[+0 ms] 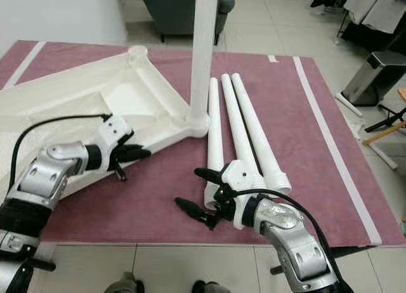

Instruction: Building children table

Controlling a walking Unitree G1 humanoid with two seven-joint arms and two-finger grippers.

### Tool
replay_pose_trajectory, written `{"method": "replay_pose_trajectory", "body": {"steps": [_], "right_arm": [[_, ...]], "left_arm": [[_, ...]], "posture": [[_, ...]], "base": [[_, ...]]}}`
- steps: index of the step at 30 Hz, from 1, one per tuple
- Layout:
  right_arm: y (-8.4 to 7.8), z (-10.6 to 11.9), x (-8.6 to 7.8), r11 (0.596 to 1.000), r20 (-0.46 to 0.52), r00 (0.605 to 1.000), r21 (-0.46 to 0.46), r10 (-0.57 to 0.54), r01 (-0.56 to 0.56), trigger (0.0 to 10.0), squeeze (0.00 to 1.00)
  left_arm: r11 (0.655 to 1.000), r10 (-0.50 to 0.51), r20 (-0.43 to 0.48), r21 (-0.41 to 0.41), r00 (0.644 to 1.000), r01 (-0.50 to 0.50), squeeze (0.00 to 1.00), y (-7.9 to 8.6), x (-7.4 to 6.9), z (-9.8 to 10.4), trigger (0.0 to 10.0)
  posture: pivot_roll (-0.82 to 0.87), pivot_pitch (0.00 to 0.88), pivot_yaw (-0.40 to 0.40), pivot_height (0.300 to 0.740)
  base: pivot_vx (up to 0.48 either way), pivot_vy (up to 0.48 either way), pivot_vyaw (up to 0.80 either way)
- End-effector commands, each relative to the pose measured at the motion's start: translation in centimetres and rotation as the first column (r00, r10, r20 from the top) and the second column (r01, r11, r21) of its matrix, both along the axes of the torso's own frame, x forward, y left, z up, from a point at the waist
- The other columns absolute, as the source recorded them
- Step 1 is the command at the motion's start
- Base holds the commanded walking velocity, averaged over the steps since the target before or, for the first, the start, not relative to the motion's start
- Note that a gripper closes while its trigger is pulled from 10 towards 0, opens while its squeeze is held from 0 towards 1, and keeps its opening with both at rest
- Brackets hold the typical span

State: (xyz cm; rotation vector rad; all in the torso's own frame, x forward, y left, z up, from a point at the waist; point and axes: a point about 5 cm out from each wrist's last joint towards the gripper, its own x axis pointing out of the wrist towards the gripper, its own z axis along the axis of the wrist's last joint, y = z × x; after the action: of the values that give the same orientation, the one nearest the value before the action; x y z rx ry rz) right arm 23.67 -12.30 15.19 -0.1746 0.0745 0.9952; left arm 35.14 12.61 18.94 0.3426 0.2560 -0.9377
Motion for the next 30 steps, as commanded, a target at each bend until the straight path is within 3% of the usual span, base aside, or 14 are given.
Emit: {"method": "replay_pose_trajectory", "body": {"steps": [1,8,9,16,17,21,22,30], "right_arm": [[0.7,-0.2,-0.3,1.000,-0.002,1.000,0.001,0.016,-0.016,10.0,0.00],[1.2,-0.3,-0.6,1.000,-0.002,1.000,0.007,0.022,-0.022,10.0,0.00],[1.3,-0.4,-0.6,1.000,-0.001,1.000,0.009,0.019,-0.019,10.0,0.00],[1.4,-0.3,-0.5,1.000,0.004,1.000,0.010,0.017,-0.017,10.0,0.00],[1.5,-0.3,-0.4,1.000,0.006,1.000,0.010,0.017,-0.017,10.0,0.00],[1.7,-0.2,-0.3,1.000,0.010,1.000,0.009,0.019,-0.019,10.0,0.00],[1.7,-0.2,-0.2,1.000,0.012,1.000,0.009,0.021,-0.021,10.0,0.00],[1.9,-0.1,-0.2,1.000,0.015,1.000,0.008,0.023,-0.023,10.0,0.00]], "left_arm": [[0.933,0.359,0.135,-0.076,0.923,-0.352,0.00,0.2,2.8,1.7,0.0],[0.892,0.451,0.109,-0.090,0.886,-0.443,0.00,-1.1,4.5,2.3,0.0],[0.898,0.441,0.129,-0.045,0.888,-0.439,0.00,-1.8,4.7,2.1,10.0],[0.905,0.420,0.137,0.012,0.897,-0.426,0.00,-2.6,5.0,1.1,10.0],[0.910,0.410,0.128,0.006,0.903,-0.414,1.00,-2.8,5.0,0.9,10.0],[0.930,0.367,0.169,-0.082,0.915,-0.358,1.00,-3.9,5.0,1.8,10.0],[0.939,0.341,0.213,-0.123,0.916,-0.321,0.00,-4.2,4.9,2.6,10.0],[0.947,0.317,0.257,-0.143,0.913,-0.289,0.00,-3.6,4.4,3.2,10.0]], "posture": [[0.11,0.108,0.000,0.740],[0.10,0.107,0.008,0.740],[0.09,0.108,0.009,0.740],[0.09,0.113,0.009,0.740],[0.09,0.115,0.008,0.740],[0.10,0.117,0.002,0.740],[0.10,0.118,0.000,0.740],[0.10,0.126,-0.001,0.740]], "base": [[0.000,0.000,0.00],[0.000,0.000,0.00],[0.000,0.000,0.00],[0.000,0.000,0.00],[0.000,0.000,0.00],[0.000,0.000,0.00],[0.000,0.000,0.00],[0.000,0.000,0.00]]}}
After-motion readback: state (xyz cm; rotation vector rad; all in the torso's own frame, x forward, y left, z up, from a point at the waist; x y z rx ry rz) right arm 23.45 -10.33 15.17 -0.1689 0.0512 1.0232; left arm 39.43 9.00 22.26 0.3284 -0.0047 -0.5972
